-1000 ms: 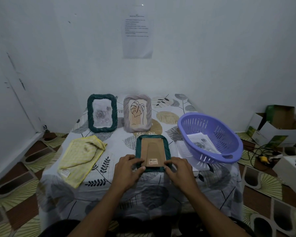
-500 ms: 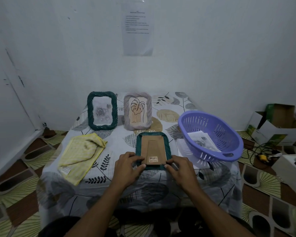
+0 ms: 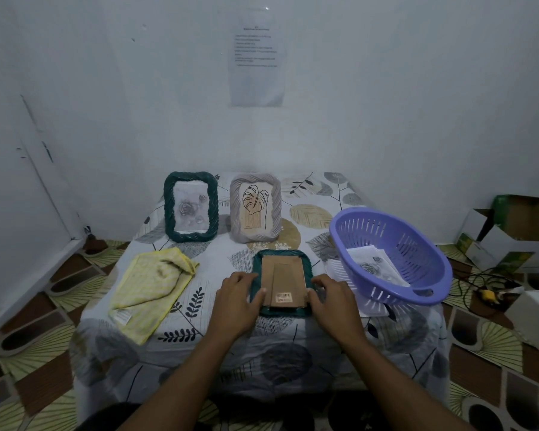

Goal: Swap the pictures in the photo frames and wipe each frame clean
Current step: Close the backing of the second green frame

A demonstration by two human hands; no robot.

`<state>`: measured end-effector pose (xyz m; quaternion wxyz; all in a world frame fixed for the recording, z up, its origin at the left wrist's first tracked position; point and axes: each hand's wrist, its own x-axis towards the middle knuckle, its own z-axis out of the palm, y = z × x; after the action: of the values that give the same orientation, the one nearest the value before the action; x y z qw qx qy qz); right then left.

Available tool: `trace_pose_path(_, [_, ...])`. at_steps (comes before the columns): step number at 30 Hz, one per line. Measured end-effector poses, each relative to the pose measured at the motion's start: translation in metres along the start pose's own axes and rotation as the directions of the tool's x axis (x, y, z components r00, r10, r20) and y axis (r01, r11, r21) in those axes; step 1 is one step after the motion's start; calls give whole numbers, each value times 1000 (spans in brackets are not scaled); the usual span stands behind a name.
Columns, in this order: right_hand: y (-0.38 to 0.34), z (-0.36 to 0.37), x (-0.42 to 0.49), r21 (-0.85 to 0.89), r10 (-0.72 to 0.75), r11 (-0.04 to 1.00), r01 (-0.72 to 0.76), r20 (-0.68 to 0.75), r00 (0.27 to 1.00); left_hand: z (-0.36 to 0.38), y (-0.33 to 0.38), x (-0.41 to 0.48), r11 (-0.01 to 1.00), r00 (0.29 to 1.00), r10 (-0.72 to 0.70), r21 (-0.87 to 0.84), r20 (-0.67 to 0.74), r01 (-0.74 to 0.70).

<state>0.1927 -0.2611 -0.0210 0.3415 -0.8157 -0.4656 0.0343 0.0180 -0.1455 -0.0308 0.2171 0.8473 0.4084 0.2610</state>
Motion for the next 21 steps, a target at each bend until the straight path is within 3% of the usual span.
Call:
trace_pose_path(4, [-10,5,22,76,77,994,-80,38,996,3,10,19,998,990,56,-43,126,-51])
trace_pose_path(8, [-16,10,32,117,150,981,-152,28,988,12,15,30,995,986,62,68,153,-73])
trace_pose_path(11, [-18,11,38,312,214,927,-206,9,977,10,26,32,987,985,-10,158,171,-18])
trace_pose_path(13, [-27,8,42,502,250,835,-223,14,968,9,37,38,986,966,-81,159,244,42])
trace_pose_path(15, [-43,2,45,692,281,678,-247,66,957,4,47,44,990,953,-134,71,270,119])
trace_pose_path(17, [-56,-6,49,794,271,550,-259,123,955,-3,52,48,971,958,-153,-143,244,192])
trace_pose_path(21, [-65,-14,53,790,223,558,-255,154,963,-23,48,44,805,951,-189,-516,244,292])
